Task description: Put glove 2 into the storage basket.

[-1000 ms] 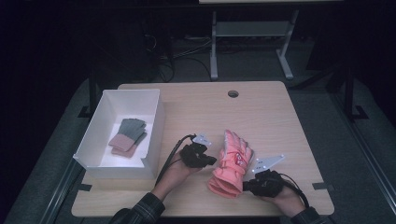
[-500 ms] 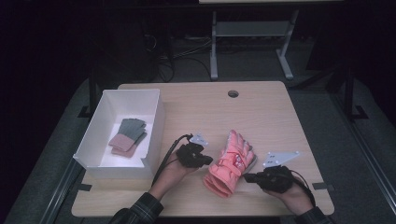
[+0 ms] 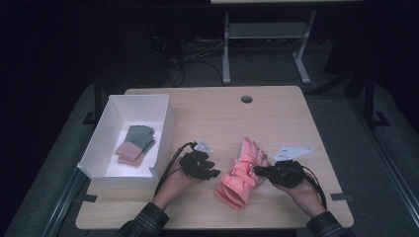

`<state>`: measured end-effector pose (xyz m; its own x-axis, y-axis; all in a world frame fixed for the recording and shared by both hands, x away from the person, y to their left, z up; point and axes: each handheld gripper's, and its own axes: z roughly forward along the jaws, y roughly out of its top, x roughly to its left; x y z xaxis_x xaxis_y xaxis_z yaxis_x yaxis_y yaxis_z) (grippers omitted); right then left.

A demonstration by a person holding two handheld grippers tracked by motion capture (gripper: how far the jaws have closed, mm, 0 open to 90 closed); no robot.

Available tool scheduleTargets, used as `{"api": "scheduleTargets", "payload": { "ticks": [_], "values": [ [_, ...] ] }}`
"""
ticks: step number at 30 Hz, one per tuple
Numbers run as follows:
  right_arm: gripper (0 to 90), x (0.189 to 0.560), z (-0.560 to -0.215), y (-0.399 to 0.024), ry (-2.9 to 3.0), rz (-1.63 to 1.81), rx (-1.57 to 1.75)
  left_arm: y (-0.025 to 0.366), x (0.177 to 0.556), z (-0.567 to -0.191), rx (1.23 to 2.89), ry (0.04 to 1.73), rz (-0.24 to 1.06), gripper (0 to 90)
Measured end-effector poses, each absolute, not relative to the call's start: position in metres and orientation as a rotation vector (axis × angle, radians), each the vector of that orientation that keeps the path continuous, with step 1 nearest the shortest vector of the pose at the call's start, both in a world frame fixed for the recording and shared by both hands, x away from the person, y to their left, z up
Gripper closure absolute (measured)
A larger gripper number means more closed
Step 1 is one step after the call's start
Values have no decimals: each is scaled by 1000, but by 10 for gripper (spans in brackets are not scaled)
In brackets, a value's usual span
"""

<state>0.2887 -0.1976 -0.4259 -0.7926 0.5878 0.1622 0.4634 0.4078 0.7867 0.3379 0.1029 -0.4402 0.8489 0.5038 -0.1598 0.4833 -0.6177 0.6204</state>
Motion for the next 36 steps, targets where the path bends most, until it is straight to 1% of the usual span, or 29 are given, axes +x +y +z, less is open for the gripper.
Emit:
{"api": "scheduleTargets", "payload": {
  "ticks": [1, 7, 9, 10, 14, 15, 21, 25, 28, 29, 36],
  "values": [
    [900, 290, -428, -196, 2524, 1318, 947, 104, 339, -440, 2349, 715, 41, 525],
    [900, 295, -440, -185, 2577, 1224, 954, 105, 341, -429, 2287, 740, 44, 414],
    [900, 295, -442, -183, 2582, 1215, 959, 104, 342, -422, 2249, 740, 25, 401],
    [900, 296, -445, -181, 2596, 1197, 973, 101, 343, -415, 2211, 729, -13, 362],
    [900, 296, -449, -176, 2598, 1152, 962, 92, 344, -406, 2199, 705, -30, 287],
    [900, 296, -449, -175, 2603, 1142, 968, 84, 346, -403, 2208, 693, -28, 269],
    [900, 294, -451, -171, 2596, 1104, 958, 64, 352, -403, 2226, 663, -43, 236],
    [900, 294, -452, -170, 2593, 1098, 952, 44, 359, -408, 2228, 659, -62, 231],
    [900, 294, -452, -170, 2591, 1100, 955, 38, 360, -412, 2237, 664, -81, 231],
    [900, 294, -452, -170, 2590, 1102, 954, 34, 361, -419, 2280, 668, -97, 226],
    [900, 294, -453, -171, 2589, 1100, 946, 31, 363, -437, 2267, 732, -158, 173]
  ]
}}
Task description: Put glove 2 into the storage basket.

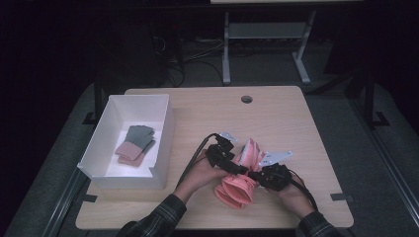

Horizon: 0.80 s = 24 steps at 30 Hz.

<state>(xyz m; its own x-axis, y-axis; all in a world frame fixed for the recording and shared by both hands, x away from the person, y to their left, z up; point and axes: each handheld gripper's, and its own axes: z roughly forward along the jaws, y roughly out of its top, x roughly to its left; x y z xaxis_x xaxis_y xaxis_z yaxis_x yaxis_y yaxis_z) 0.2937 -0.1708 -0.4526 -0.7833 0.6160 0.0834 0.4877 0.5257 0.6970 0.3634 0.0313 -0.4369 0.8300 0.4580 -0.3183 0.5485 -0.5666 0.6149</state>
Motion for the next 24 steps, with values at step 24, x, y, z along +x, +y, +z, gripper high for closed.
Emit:
{"api": "scheduleTargets", "payload": {
  "ticks": [24],
  "values": [
    [900, 294, -457, -173, 2585, 1127, 928, 34, 376, -463, 2226, 739, -524, 393]
  ]
}}
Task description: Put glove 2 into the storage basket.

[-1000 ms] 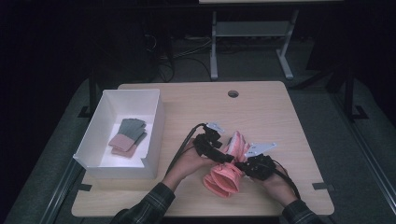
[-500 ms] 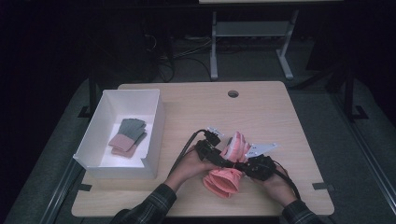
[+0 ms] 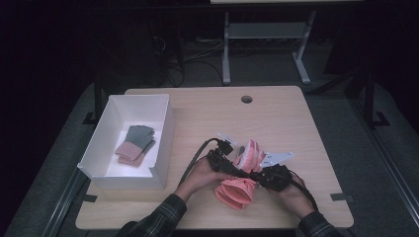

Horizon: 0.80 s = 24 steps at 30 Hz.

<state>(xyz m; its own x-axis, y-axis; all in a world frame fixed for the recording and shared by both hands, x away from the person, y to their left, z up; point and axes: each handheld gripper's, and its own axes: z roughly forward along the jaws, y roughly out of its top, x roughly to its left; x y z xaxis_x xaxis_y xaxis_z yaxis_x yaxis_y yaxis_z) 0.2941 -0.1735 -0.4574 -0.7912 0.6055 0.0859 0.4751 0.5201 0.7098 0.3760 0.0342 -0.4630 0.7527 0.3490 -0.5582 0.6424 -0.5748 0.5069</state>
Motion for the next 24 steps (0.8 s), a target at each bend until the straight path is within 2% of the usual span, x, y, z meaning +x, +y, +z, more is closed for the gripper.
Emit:
{"api": "scheduleTargets", "payload": {
  "ticks": [2, 6, 10, 13, 14, 15, 17, 18, 19, 21, 22, 24],
  "values": [
    [900, 294, -456, -176, 2588, 1138, 928, 36, 377, -463, 2223, 725, -533, 463],
    [895, 293, -453, -182, 2596, 1175, 941, 35, 376, -461, 2229, 702, -533, 545],
    [823, 288, -446, -188, 2587, 1205, 934, 36, 375, -459, 2221, 708, -535, 588],
    [750, 283, -437, -199, 2546, 1252, 942, 37, 376, -457, 2209, 716, -550, 593],
    [750, 283, -437, -199, 2546, 1252, 942, 37, 376, -457, 2209, 716, -550, 593],
    [681, 279, -434, -209, 2524, 1271, 971, 38, 375, -454, 2206, 723, -553, 592],
    [608, 277, -432, -216, 2505, 1280, 995, 38, 375, -452, 2207, 729, -551, 593],
    [608, 277, -432, -216, 2505, 1280, 995, 39, 374, -450, 2202, 739, -550, 593],
    [539, 275, -430, -224, 2470, 1294, 1021, 41, 373, -444, 2210, 733, -519, 594],
    [467, 275, -429, -229, 2454, 1300, 1043, 43, 373, -437, 2216, 737, -490, 595],
    [467, 275, -429, -229, 2454, 1300, 1043, 43, 373, -437, 2216, 737, -490, 596],
    [372, 275, -431, -232, 2431, 1280, 1071, 48, 373, -429, 2203, 744, -471, 598]
  ]
}}
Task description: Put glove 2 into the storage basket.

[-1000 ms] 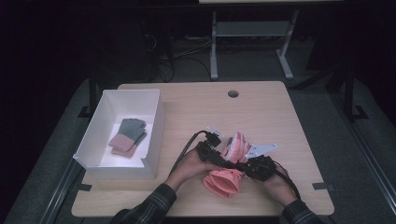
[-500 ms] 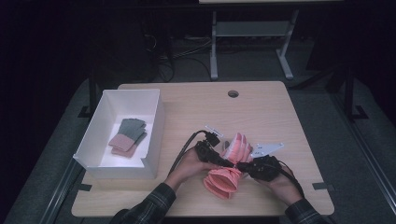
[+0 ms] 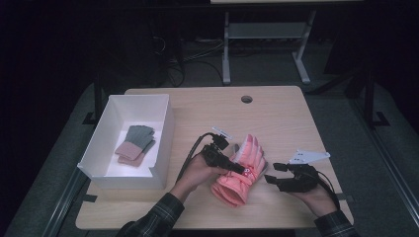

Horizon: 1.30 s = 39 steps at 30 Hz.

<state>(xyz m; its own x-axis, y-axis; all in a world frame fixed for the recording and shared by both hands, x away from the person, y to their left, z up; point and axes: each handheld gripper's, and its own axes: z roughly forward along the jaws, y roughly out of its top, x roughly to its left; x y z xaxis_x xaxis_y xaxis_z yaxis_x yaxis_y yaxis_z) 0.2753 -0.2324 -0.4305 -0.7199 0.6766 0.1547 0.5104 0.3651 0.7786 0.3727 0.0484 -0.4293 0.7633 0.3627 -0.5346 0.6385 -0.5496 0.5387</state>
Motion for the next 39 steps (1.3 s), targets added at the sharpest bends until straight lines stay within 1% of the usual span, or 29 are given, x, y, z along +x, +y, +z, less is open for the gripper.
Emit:
{"api": "scheduleTargets", "payload": {
  "ticks": [1, 2, 3, 6, 10, 11, 12, 16, 17, 20, 24, 26, 32, 39],
  "values": [
    [341, 275, -431, -233, 2427, 1278, 1074, 48, 373, -429, 2203, 744, -471, 598],
    [341, 275, -431, -233, 2427, 1278, 1074, 50, 372, -426, 2200, 746, -456, 598],
    [288, 275, -434, -234, 2429, 1262, 1098, 53, 371, -418, 2192, 760, -438, 598],
    [211, 275, -438, -234, 2416, 1231, 1116, 59, 369, -401, 2186, 763, -409, 597],
    [146, 276, -444, -234, 2397, 1181, 1127, 66, 367, -380, 2186, 781, -376, 596],
    [146, 276, -444, -234, 2397, 1181, 1127, 66, 367, -380, 2186, 781, -376, 595],
    [141, 277, -447, -234, 2401, 1171, 1118, 72, 366, -370, 2187, 787, -354, 595],
    [137, 278, -449, -234, 2403, 1158, 1119, 81, 365, -356, 2175, 806, -326, 595],
    [136, 278, -450, -235, 2405, 1154, 1115, 88, 366, -346, 2169, 817, -310, 595],
    [135, 278, -451, -237, 2391, 1153, 1117, 95, 366, -335, 2173, 822, -287, 595],
    [134, 276, -452, -240, 2377, 1155, 1135, 114, 369, -312, 2163, 841, -236, 595],
    [134, 276, -452, -241, 2375, 1154, 1132, 118, 370, -307, 2159, 842, -224, 595],
    [134, 275, -454, -247, 2361, 1151, 1155, 148, 371, -279, 2135, 876, -163, 594],
    [134, 276, -455, -247, 2359, 1153, 1162, 181, 374, -258, 2093, 932, -102, 594]
  ]
}}
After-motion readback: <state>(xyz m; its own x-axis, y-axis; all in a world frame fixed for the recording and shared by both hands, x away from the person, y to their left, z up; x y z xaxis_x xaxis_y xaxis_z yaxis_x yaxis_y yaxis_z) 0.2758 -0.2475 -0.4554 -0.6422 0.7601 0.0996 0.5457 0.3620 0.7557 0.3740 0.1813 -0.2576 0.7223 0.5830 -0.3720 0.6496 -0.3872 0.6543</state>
